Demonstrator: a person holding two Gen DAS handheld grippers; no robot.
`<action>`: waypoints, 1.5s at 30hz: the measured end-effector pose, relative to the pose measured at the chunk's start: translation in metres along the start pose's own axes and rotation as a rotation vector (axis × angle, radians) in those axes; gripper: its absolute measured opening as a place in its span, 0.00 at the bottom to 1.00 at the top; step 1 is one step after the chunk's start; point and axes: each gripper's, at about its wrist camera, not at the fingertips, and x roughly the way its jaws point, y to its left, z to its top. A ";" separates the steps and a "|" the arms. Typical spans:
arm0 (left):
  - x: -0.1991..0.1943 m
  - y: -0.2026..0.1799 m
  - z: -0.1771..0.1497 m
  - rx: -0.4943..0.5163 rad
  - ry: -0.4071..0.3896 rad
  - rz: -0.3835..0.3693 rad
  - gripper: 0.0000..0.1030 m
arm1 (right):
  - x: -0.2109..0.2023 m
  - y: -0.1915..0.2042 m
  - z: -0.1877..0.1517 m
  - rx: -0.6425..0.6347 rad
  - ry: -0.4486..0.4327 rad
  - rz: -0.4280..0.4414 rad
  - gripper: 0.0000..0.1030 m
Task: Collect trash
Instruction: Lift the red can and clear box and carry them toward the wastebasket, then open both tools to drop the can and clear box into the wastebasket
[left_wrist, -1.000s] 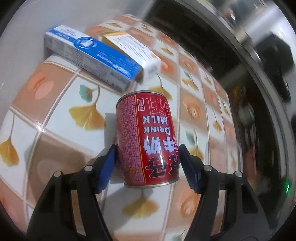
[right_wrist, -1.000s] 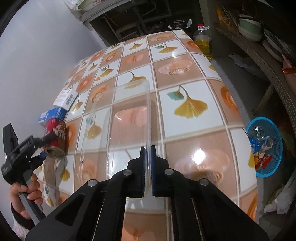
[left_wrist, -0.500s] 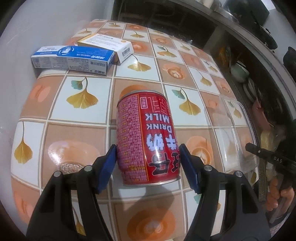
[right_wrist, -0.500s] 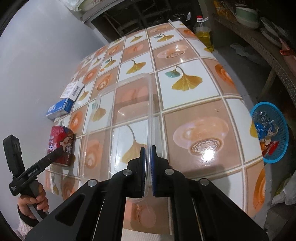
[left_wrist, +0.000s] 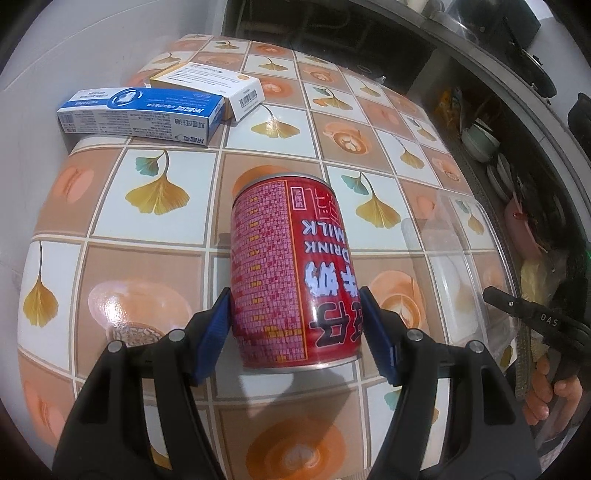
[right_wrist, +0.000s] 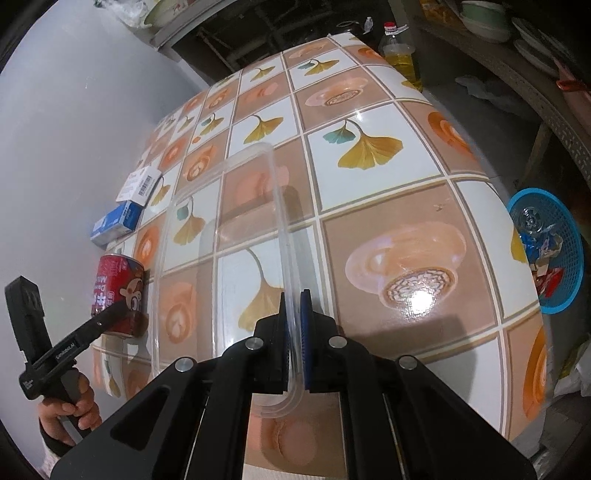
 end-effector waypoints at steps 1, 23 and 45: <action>-0.001 0.000 0.000 0.000 0.000 -0.001 0.62 | -0.001 -0.001 0.000 0.003 -0.004 0.005 0.05; -0.021 -0.040 0.007 0.054 -0.045 -0.087 0.61 | -0.042 -0.024 -0.003 0.039 -0.095 0.075 0.04; -0.025 -0.135 0.035 0.218 -0.048 -0.295 0.60 | -0.132 -0.149 -0.015 0.311 -0.327 0.020 0.04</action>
